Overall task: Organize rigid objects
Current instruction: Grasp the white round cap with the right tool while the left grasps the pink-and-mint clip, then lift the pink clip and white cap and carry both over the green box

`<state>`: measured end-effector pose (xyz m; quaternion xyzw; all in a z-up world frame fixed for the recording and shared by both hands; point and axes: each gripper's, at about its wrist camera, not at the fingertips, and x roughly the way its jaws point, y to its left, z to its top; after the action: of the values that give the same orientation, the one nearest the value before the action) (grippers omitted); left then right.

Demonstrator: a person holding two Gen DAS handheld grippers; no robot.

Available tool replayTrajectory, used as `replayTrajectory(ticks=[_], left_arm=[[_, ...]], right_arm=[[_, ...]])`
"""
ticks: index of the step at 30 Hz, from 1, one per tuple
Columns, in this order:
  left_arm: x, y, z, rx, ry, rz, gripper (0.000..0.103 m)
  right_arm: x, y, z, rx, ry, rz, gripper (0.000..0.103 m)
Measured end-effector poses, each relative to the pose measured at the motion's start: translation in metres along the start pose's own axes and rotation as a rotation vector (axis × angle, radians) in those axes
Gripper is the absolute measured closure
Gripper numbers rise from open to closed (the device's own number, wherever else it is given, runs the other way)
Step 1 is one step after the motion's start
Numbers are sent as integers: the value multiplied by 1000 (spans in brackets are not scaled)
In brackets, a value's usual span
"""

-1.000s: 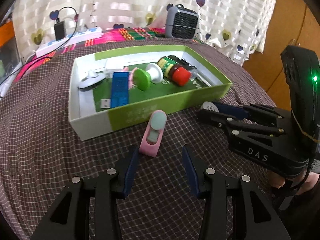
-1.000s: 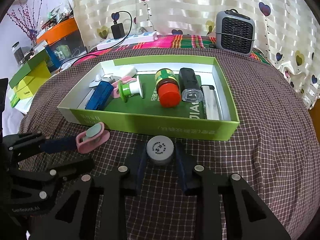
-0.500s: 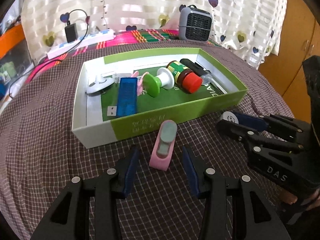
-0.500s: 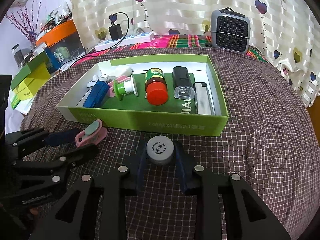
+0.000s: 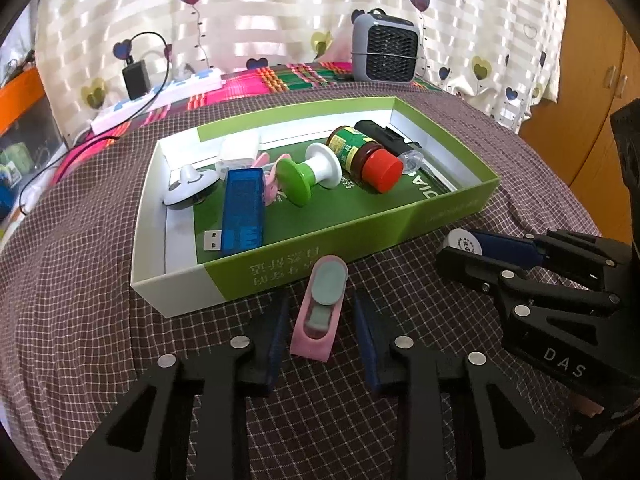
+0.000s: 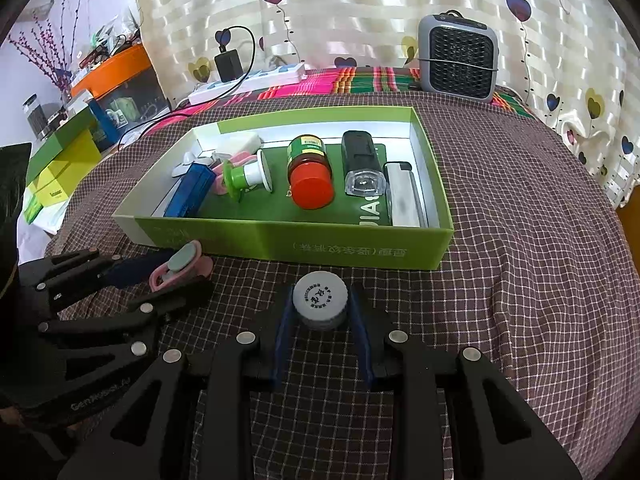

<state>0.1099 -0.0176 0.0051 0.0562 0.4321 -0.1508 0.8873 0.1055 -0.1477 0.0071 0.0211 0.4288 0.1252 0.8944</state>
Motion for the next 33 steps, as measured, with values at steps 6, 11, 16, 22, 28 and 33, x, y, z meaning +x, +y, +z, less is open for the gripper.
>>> replayTrajectory(ticks=[6, 11, 16, 22, 28, 33], left_arm=[[-1, 0, -2, 1, -2, -1, 83], [-2, -1, -2, 4, -4, 0, 86], [-2, -2, -3, 7, -6, 1, 86], [-4, -2, -5, 4, -7, -2, 86], [-7, -4, -8, 2, -7, -11, 86], [-11, -5, -10, -1, -14, -16, 86]], right_arm=[[0, 0, 0, 0, 0, -1, 74], [0, 0, 0, -1, 0, -2, 74], [0, 0, 0, -2, 0, -2, 74], [-2, 0, -1, -7, -6, -7, 74], [-5, 2, -3, -18, -8, -8, 74], [-8, 4, -5, -22, -13, -9, 74]])
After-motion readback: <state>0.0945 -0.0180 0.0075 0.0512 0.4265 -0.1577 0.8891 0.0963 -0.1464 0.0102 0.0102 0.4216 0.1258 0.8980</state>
